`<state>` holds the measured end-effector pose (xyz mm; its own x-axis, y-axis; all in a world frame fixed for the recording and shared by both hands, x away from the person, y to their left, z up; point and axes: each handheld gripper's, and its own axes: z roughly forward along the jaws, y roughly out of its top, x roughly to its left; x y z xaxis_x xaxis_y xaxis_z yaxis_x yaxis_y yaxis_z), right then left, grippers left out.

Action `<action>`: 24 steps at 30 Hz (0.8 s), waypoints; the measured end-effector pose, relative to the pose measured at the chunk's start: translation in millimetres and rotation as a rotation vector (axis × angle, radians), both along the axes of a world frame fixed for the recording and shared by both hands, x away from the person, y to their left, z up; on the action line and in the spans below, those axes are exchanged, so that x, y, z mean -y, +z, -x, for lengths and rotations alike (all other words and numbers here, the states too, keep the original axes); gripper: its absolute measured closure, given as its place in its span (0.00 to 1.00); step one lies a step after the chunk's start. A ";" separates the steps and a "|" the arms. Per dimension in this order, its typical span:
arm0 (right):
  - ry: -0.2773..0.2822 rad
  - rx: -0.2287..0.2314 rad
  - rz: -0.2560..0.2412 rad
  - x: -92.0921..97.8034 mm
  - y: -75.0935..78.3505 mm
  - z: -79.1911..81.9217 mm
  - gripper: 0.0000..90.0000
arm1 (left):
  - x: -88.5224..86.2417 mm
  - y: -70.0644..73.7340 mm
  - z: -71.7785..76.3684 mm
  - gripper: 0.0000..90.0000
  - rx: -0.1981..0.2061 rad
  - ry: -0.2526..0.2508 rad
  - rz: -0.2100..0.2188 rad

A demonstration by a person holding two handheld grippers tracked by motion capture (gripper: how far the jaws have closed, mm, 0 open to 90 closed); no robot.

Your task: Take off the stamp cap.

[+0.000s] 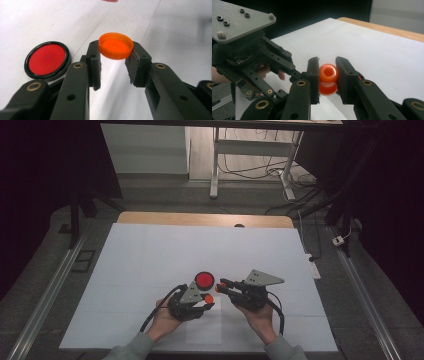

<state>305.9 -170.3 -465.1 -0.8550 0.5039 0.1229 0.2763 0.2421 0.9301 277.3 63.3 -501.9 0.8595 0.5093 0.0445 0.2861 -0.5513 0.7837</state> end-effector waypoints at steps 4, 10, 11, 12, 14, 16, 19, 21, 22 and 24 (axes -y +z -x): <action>0.008 -0.002 -0.002 -1.7 -0.3 0.4 0.81 | -5.0 -0.3 -2.7 0.73 -0.004 0.008 0.017; 0.000 -0.016 -0.016 1.3 -1.5 -2.1 0.81 | -8.8 -1.6 -4.7 0.72 0.003 0.019 0.019; -0.001 -0.017 -0.015 1.3 -2.0 -2.0 0.81 | -9.3 -1.5 -4.8 0.72 0.007 0.022 0.019; 0.000 -0.016 -0.014 1.2 -2.2 -1.8 0.81 | -9.8 -1.4 -4.8 0.72 0.012 0.024 0.017; 0.001 -0.012 -0.014 1.2 -2.0 -1.5 0.81 | -10.7 -1.5 -4.7 0.72 0.021 0.032 0.016; 0.000 -0.010 -0.014 1.6 -1.6 -1.3 0.81 | -12.2 -1.2 -4.9 0.72 0.028 0.041 0.020; -0.002 -0.008 -0.015 2.3 -1.2 -1.2 0.81 | -14.8 -0.5 -5.4 0.72 0.027 0.046 0.028; -0.003 -0.009 -0.017 2.5 -1.2 -1.5 0.81 | -16.8 0.0 -5.9 0.72 0.027 0.051 0.033; -0.004 -0.009 -0.017 2.6 -1.2 -1.6 0.81 | -17.7 0.3 -6.1 0.72 0.026 0.052 0.035; -0.004 -0.008 -0.017 2.7 -1.1 -1.7 0.81 | -19.5 1.0 -6.5 0.72 0.025 0.057 0.043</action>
